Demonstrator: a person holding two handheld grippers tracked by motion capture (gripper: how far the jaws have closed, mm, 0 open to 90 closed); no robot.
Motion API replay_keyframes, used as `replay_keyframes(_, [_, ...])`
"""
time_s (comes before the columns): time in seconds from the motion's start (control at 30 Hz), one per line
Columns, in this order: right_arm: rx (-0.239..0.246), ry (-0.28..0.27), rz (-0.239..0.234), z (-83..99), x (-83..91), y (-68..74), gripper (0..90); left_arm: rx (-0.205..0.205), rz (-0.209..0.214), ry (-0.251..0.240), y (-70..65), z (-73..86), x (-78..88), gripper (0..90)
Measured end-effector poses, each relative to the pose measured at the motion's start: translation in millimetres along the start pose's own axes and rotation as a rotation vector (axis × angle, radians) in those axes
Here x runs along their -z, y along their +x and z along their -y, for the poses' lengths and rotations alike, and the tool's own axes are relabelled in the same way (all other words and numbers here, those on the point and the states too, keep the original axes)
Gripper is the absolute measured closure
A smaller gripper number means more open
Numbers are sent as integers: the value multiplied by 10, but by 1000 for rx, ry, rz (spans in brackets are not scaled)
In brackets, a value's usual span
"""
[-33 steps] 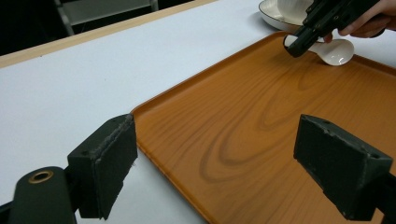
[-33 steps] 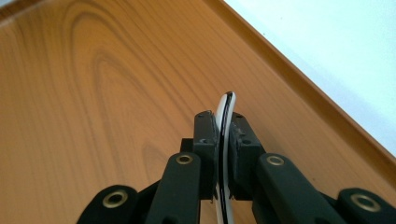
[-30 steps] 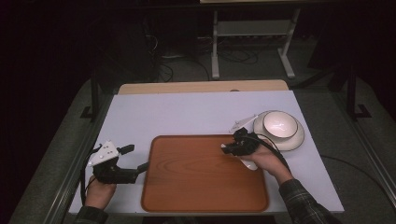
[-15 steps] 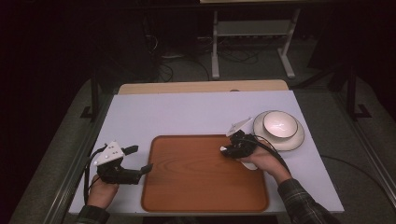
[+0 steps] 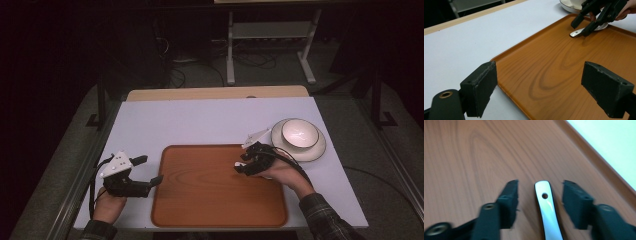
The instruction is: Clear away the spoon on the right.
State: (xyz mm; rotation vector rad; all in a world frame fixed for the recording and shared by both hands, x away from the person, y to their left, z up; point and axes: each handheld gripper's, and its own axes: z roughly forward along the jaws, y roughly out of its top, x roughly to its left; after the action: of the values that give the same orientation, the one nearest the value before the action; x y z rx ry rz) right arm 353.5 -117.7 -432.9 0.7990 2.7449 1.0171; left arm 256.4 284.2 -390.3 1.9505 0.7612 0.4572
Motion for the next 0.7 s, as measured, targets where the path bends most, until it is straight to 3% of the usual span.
replay_keyframes(0.03, [-13,-19,6,-9,26,13,330,2,-1,-2,2,-2,5,129])
replay_keyframes(0.07, [-13,-19,6,-9,26,13,330,2,-1,-2,2,-2,5,129])
replay_keyframes(0.1, [-26,-42,18,-9,43,20,268,3,0,-3,6,1,7,129])
replay_keyframes(0.23, [-32,-65,41,8,83,27,194,4,0,-4,5,-4,6,129])
replay_keyframes(0.57, [-30,-175,56,42,371,87,157,1,2,-7,-7,-13,8,129])
replay_keyframes(0.7, [-47,-253,46,77,564,97,155,2,-1,-7,-10,-13,16,129])
